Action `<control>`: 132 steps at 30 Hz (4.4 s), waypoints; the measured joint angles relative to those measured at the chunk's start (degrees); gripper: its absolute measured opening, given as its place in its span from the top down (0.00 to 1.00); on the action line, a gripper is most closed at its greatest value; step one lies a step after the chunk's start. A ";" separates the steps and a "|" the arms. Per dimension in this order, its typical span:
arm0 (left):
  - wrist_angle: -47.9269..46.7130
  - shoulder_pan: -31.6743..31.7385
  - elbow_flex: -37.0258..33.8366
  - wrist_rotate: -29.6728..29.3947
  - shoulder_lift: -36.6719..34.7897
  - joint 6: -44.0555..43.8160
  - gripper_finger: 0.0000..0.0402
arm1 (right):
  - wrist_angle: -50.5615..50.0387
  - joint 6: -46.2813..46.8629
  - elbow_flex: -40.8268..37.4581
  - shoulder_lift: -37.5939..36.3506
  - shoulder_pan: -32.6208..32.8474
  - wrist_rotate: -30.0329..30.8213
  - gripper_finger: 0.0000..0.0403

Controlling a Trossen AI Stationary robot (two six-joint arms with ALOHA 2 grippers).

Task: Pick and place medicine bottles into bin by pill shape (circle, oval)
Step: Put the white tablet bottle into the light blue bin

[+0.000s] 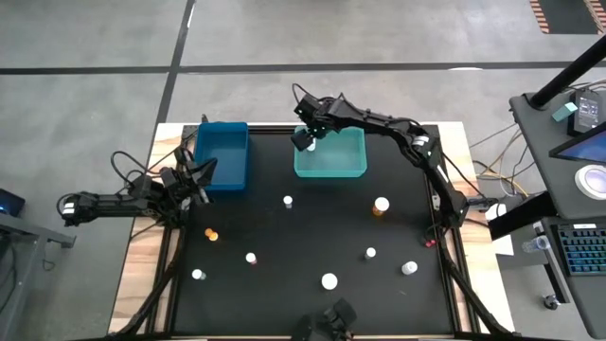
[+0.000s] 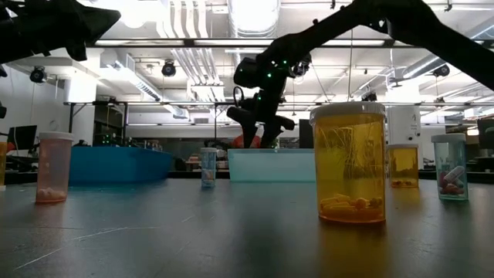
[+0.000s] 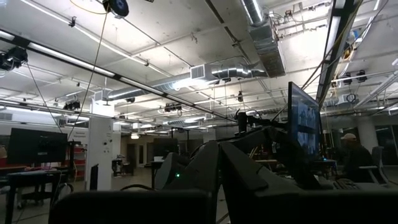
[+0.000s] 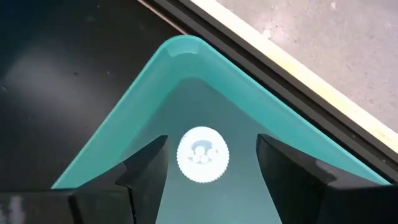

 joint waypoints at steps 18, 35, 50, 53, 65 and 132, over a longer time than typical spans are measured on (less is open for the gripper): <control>-0.04 0.00 0.00 -0.01 0.00 0.02 1.00 | 5.47 -1.34 -6.08 0.23 1.55 0.02 0.64; -0.19 0.00 0.00 -0.01 0.00 0.02 1.00 | 3.11 -13.13 -5.56 -14.75 9.74 -0.07 0.67; 0.06 0.00 0.00 -0.02 0.02 -0.04 1.00 | 62.14 -17.70 -43.45 -43.97 26.98 -29.53 0.68; 0.22 -0.02 0.00 0.00 0.00 -0.07 1.00 | 81.93 -11.80 -49.96 -45.44 27.70 -29.57 0.68; 0.26 -0.02 0.00 -0.01 0.00 -0.07 1.00 | 115.43 6.24 -59.12 -45.84 27.52 -25.85 0.68; 0.27 0.00 0.00 -0.04 0.02 0.02 1.00 | -10.02 -3.56 15.22 9.33 -0.02 -1.54 0.67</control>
